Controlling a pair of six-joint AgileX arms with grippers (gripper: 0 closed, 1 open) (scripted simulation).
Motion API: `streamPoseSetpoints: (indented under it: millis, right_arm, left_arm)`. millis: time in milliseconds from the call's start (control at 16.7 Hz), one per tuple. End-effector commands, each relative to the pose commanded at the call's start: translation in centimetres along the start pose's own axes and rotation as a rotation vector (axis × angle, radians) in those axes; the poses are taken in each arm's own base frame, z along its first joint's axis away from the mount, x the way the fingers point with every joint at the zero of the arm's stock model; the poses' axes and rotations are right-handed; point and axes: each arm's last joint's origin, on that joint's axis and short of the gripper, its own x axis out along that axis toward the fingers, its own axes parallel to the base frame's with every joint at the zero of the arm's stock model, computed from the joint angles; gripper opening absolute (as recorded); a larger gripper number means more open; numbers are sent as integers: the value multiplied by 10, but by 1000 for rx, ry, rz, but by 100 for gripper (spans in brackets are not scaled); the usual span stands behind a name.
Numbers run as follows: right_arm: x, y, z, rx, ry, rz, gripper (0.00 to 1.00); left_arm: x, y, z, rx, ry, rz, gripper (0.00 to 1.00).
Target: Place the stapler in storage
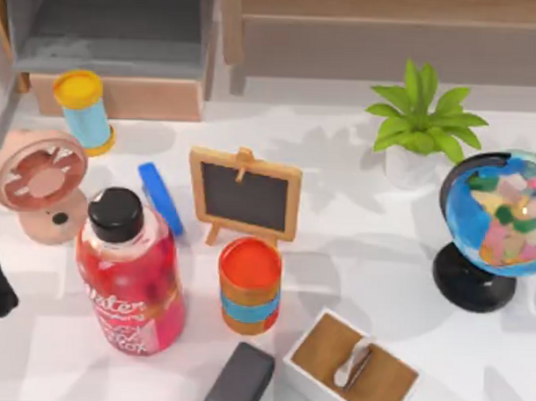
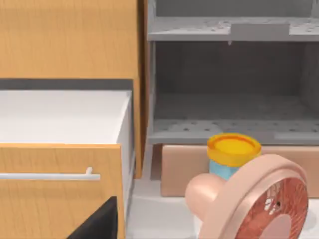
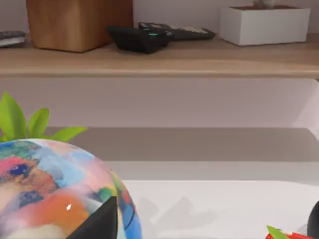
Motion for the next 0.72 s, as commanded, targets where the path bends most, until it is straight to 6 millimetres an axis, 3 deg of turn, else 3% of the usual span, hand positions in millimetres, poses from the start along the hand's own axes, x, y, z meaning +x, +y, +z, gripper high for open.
streamPoseSetpoints:
  millis: [180,300,540,720]
  right_arm:
    - [0,0,0,0,0,0,100]
    - [0,0,0,0,0,0,100]
    - [0,0,0,0,0,0,100]
    - [0,0,0,0,0,0,100]
  left_arm:
    - [0,-1,3,-10,0,-7,100]
    - [0,-4,16,-59,5,-42,100]
    - [7,-16,67,-223,75,-148,100]
    - [31,-30,112,-348,220,-207,100]
